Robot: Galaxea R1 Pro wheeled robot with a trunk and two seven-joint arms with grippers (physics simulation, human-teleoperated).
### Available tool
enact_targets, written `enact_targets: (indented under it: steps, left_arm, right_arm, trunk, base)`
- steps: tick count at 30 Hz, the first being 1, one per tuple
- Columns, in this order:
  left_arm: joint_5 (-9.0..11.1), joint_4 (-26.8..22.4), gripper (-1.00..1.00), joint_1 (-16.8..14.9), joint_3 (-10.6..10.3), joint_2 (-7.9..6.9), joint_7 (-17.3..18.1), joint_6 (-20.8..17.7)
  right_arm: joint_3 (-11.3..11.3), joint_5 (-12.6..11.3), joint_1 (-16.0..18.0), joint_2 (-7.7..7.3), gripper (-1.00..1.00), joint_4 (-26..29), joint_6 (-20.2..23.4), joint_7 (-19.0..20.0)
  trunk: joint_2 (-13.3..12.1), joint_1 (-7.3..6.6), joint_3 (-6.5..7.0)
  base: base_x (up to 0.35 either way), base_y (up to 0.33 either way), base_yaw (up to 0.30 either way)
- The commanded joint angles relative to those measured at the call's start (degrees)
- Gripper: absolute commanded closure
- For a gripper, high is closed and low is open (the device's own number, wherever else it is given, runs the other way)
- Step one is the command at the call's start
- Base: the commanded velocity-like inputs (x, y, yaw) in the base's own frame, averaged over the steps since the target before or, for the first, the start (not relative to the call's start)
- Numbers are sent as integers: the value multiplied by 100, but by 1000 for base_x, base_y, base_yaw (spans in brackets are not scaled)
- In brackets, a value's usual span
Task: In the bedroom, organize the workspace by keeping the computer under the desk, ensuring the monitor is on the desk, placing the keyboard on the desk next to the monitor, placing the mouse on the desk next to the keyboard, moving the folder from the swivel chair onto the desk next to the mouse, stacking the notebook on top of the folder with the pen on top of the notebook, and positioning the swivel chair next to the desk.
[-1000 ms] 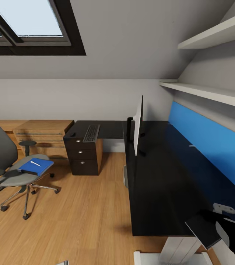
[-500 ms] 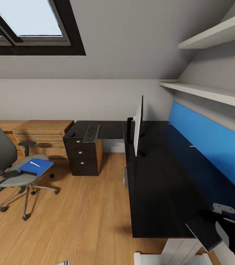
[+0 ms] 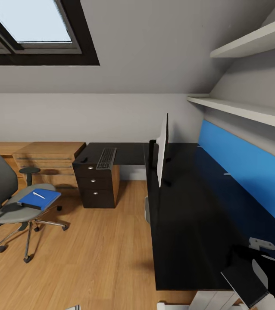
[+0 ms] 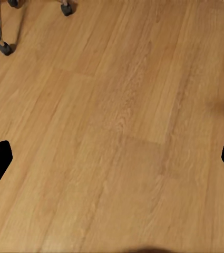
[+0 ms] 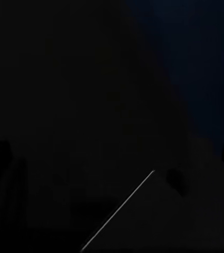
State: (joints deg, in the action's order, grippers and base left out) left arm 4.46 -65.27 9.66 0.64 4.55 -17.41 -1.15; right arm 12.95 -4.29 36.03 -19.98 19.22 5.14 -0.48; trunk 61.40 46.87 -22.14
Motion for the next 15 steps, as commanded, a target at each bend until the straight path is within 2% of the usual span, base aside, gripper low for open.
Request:
enact_targets:
  steps: [1,6,11,13,14,15]
  left_arm:
    - [47,-8,-100,1,4,3,-11,-14]
    - [47,-4,-100,1,6,3,-14,-16]
    - [47,3,-100,1,6,3,-16,-17]
    - [47,29,-100,1,10,3,-19,-17]
    - [47,47,-100,1,13,3,-22,-17]
    - [47,51,-100,1,13,3,-23,-17]
  right_arm:
    - [4,-45,0,0,-100,11,31,-5]
    - [8,-47,0,-5,-100,157,35,-3]
    - [6,-58,-18,3,-100,743,128,-5]
    - [6,-60,-68,12,-100,1212,311,-5]
    - [6,-65,-242,63,-100,1860,618,-2]
    - [7,-70,-339,102,-100,2108,743,-3]
  trunk:
    - [-38,-22,13]
    - [-238,-132,103]
    - [-439,-242,193]
    - [-519,-286,229]
    - [-559,-308,247]
    - [-599,-329,265]
  base:
    - [2,0,0]
    - [0,0,0]
    - [0,0,0]
    - [0,0,0]
    - [0,0,0]
    - [0,0,0]
